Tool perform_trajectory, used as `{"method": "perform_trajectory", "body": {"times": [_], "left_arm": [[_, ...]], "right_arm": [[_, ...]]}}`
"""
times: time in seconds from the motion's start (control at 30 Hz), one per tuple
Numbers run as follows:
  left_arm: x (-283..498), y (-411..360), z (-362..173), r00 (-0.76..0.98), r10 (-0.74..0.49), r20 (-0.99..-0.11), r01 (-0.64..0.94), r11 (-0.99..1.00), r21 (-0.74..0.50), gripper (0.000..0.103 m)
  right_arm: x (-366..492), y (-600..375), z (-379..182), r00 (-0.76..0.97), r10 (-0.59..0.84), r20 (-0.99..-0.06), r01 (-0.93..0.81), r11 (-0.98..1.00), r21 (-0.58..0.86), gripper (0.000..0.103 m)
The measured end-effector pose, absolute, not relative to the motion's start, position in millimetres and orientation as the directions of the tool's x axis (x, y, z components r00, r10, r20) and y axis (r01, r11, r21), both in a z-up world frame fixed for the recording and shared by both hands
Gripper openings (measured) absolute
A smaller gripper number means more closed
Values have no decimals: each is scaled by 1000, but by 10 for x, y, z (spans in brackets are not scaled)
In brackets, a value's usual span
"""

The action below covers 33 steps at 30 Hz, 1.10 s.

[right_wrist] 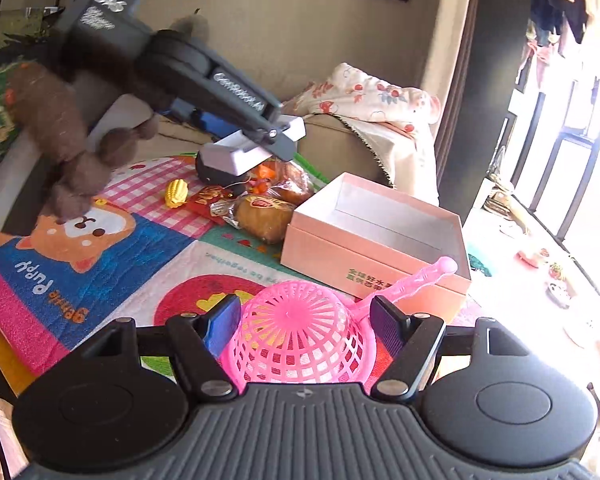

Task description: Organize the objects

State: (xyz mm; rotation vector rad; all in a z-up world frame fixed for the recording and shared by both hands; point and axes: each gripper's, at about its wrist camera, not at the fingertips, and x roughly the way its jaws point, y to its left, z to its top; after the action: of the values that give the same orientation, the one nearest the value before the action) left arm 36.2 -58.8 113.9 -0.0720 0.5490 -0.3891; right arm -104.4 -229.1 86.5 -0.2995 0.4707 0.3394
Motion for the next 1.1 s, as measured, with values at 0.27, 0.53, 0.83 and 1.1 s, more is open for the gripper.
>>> {"method": "perform_trajectory", "body": {"times": [0.27, 0.53, 0.83, 1.1], "left_arm": [[1492, -1242, 661, 733, -281, -620, 231, 959, -162, 52], [1163, -926, 684, 759, -356, -545, 295, 934, -199, 52], [284, -49, 612, 780, -339, -526, 263, 940, -217, 52], [23, 406, 364, 760, -286, -584, 187, 956, -225, 52]], "right_arm": [[-880, -2658, 822, 865, 209, -455, -294, 947, -125, 72], [-694, -2669, 802, 857, 204, -473, -292, 949, -119, 72], [69, -2439, 1264, 890, 220, -400, -330, 916, -229, 72], [1331, -2495, 1286, 779, 205, -593, -294, 954, -56, 89]]}}
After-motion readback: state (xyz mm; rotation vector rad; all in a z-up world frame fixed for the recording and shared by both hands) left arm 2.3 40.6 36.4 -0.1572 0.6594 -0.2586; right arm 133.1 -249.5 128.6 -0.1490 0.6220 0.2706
